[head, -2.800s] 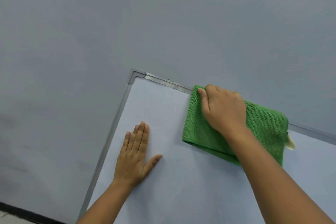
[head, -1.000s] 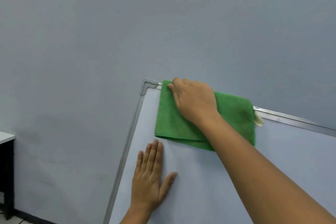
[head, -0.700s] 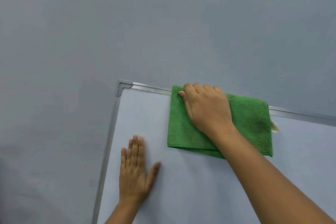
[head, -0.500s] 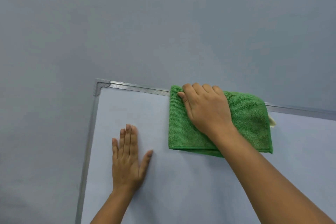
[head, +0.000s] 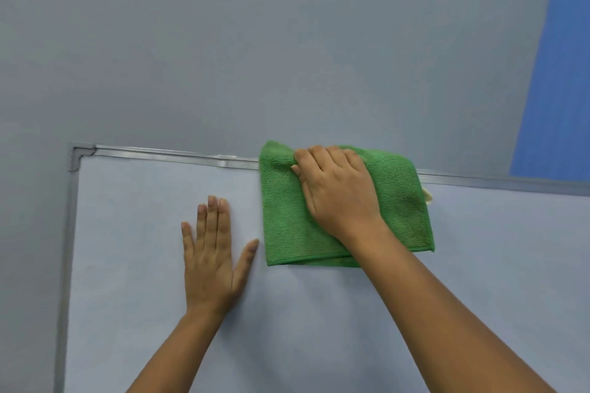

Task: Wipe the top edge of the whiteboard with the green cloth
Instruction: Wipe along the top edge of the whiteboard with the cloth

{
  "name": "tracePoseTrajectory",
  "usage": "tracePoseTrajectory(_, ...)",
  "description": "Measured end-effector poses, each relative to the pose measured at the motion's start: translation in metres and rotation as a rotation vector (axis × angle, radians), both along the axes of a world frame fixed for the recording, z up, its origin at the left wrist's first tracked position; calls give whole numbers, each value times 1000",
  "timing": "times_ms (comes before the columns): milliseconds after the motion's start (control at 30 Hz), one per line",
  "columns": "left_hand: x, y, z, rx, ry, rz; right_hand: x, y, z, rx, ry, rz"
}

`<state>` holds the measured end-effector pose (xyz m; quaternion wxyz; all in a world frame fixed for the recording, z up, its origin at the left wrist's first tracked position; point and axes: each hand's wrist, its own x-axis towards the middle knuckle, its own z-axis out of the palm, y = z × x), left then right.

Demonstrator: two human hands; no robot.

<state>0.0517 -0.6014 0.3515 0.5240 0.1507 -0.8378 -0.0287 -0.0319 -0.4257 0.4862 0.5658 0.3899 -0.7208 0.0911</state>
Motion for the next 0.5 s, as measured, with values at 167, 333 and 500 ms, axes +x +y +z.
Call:
tracePoseTrajectory(167,-15,45,2,-26,-5,-2,-20,77,-4,-77,-28,-85)
tracePoseTrajectory(333,-34,98,7,-81,0,-20,-43,158,-6,-147,-31,-150)
tracePoseTrajectory(500,-60,156,17,-276,-13,-77,-66,234,-8,-198,-61,-189)
